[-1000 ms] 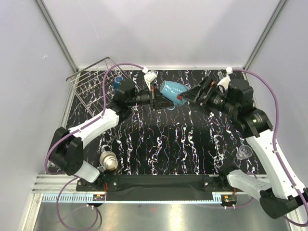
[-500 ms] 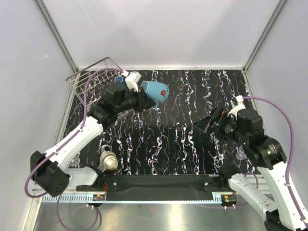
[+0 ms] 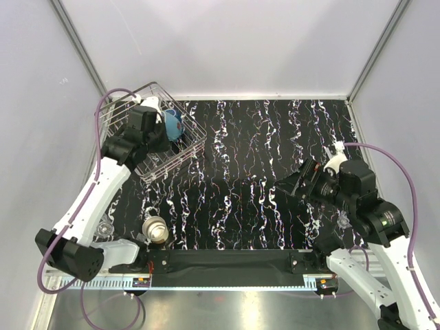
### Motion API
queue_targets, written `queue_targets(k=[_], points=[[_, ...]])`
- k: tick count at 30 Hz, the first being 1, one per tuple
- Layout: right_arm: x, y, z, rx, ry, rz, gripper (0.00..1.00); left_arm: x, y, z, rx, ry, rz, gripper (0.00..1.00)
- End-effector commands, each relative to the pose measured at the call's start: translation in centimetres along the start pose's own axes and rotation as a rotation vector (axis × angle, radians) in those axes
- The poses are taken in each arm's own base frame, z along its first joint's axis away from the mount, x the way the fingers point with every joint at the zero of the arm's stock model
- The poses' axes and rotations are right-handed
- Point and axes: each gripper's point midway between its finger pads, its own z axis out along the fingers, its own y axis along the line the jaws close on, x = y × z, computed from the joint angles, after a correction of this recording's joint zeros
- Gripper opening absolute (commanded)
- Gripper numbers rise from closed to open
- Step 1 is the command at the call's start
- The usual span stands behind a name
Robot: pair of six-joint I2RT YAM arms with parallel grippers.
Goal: Load the cups into the dish rack
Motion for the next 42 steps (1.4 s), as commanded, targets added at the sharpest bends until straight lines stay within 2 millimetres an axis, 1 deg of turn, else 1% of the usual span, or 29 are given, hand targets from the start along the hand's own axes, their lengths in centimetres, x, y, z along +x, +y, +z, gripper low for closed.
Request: queue_targets(k=[1,2,4,5,6,8,9,11,12,14,15,17,18,19,21,22,23,25,26,28,30,32,35,37,42], points=[[-1.3,1.9,-0.8,-0.047,-0.025,-0.066,1.00,-3.8,2.5,0.7,-0.099,-0.113,0.040,0.00],[-1.6,2.2,-0.7,-0.045,-0.021,-0.072,1.00,-4.3,2.9,1.1,-0.108,-0.132,0.051,0.00],[-1.7,2.4,-0.6,-0.047,-0.013,-0.089,1.00,-4.5,3.7,2.3,-0.129,-0.132,0.065,0.00],[-1.9,2.6,-0.5,-0.047,-0.009,-0.092,1.00,-4.9,3.6,2.8,-0.119,-0.145,0.087,0.00],[-1.9,2.6,-0.4,-0.045,-0.009,-0.103,1.00,-4.5,3.7,3.8,-0.116,-0.125,0.101,0.00],[-2.2,2.6,-0.3,-0.040,-0.012,-0.120,1.00,-4.2,3.9,4.8,-0.111,-0.108,0.128,0.00],[-2.2,2.4,-0.3,-0.034,-0.012,-0.123,1.00,-3.6,3.5,5.5,-0.082,-0.093,0.140,0.00],[-2.4,2.3,-0.3,-0.024,-0.017,-0.140,1.00,-3.4,3.2,6.4,-0.055,-0.097,0.161,0.00],[-2.5,2.3,-0.3,-0.022,-0.020,-0.145,1.00,-2.7,3.4,7.4,-0.060,-0.070,0.174,0.00],[-2.8,2.5,-0.3,-0.022,-0.023,-0.164,1.00,-2.7,3.9,8.2,-0.079,-0.056,0.202,0.00],[-2.9,2.6,-0.2,-0.023,-0.024,-0.171,1.00,-2.6,3.8,8.8,-0.073,-0.044,0.210,0.00],[-3.2,2.8,-0.3,-0.023,-0.029,-0.185,1.00,-3.0,3.5,9.2,-0.048,-0.046,0.227,0.00],[-3.3,2.8,-0.2,-0.022,-0.030,-0.188,1.00,-2.7,3.1,9.7,-0.028,-0.033,0.235,0.00],[-3.5,2.9,-0.2,-0.023,-0.033,-0.192,1.00,-2.9,3.1,10.0,-0.024,-0.032,0.242,0.00],[-3.7,3.1,-0.2,-0.029,-0.039,-0.195,1.00,-2.5,3.6,11.0,-0.048,-0.009,0.269,0.00],[-3.7,3.2,-0.1,-0.032,-0.040,-0.195,1.00,-3.1,3.7,11.2,-0.050,-0.014,0.278,0.00],[-3.7,3.5,-0.1,-0.047,-0.038,-0.201,1.00,-2.8,3.7,11.7,-0.040,0.009,0.305,0.00],[-3.5,3.6,0.1,-0.059,-0.028,-0.203,1.00,-3.4,3.6,11.9,-0.028,0.003,0.316,0.00],[-3.4,3.6,0.2,-0.060,-0.021,-0.204,1.00,-3.6,3.3,12.2,-0.001,-0.001,0.321,0.00],[-3.3,3.4,0.3,-0.052,-0.013,-0.203,1.00,-3.7,3.3,12.4,0.016,0.005,0.337,0.00],[-3.3,3.1,0.2,-0.035,-0.013,-0.206,1.00,-3.4,2.3,13.0,0.082,0.023,0.357,0.00],[-3.3,2.8,0.2,-0.024,-0.019,-0.207,1.00,-2.4,2.3,13.9,0.098,0.073,0.375,0.00],[-3.2,2.9,0.1,-0.040,-0.027,-0.196,1.00,-1.3,2.7,15.0,0.086,0.125,0.369,0.00],[-3.0,2.8,0.3,-0.041,-0.020,-0.192,1.00,-1.1,2.9,15.4,0.075,0.129,0.373,0.00],[-2.8,2.7,0.4,-0.041,-0.012,-0.186,0.99,0.4,3.4,16.7,0.063,0.178,0.368,0.00]])
